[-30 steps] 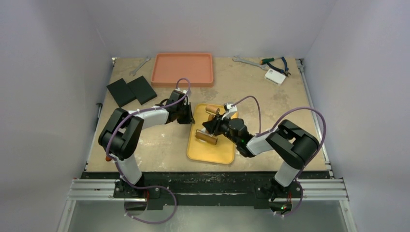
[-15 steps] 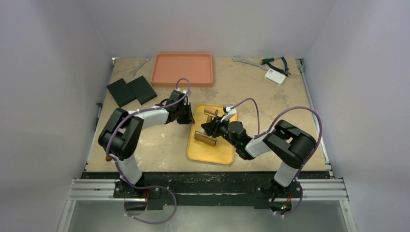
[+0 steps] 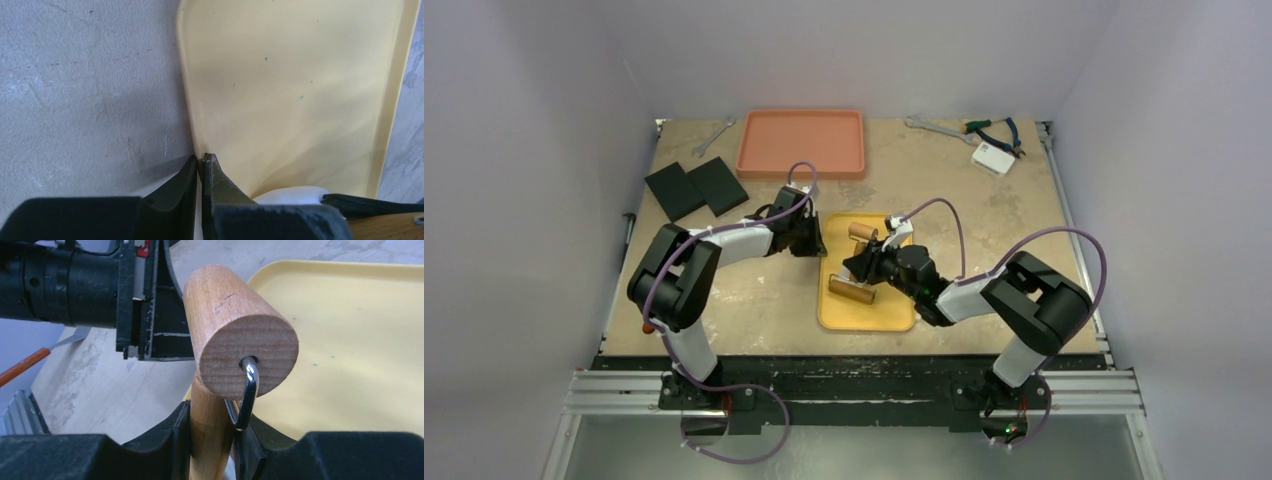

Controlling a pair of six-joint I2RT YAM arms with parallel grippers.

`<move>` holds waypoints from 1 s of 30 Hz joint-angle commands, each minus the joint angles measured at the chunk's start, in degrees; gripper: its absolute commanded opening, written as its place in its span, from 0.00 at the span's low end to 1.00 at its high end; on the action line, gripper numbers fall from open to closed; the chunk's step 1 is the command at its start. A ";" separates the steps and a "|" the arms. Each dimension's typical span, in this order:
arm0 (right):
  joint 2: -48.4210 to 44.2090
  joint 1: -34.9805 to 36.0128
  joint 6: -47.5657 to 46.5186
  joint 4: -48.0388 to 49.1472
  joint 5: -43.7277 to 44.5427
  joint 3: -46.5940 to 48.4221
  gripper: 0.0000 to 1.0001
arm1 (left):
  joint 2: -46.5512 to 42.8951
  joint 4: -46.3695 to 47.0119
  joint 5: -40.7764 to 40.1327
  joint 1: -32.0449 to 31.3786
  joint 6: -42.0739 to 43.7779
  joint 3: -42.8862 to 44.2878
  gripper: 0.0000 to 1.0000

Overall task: Roll out the dumpling wrappers from the dough
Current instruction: Flatten out the dough on the work surface.

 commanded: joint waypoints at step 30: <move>-0.40 -2.75 -9.95 -12.67 3.80 -0.73 0.00 | -2.03 -2.57 0.29 0.66 1.68 -0.45 0.00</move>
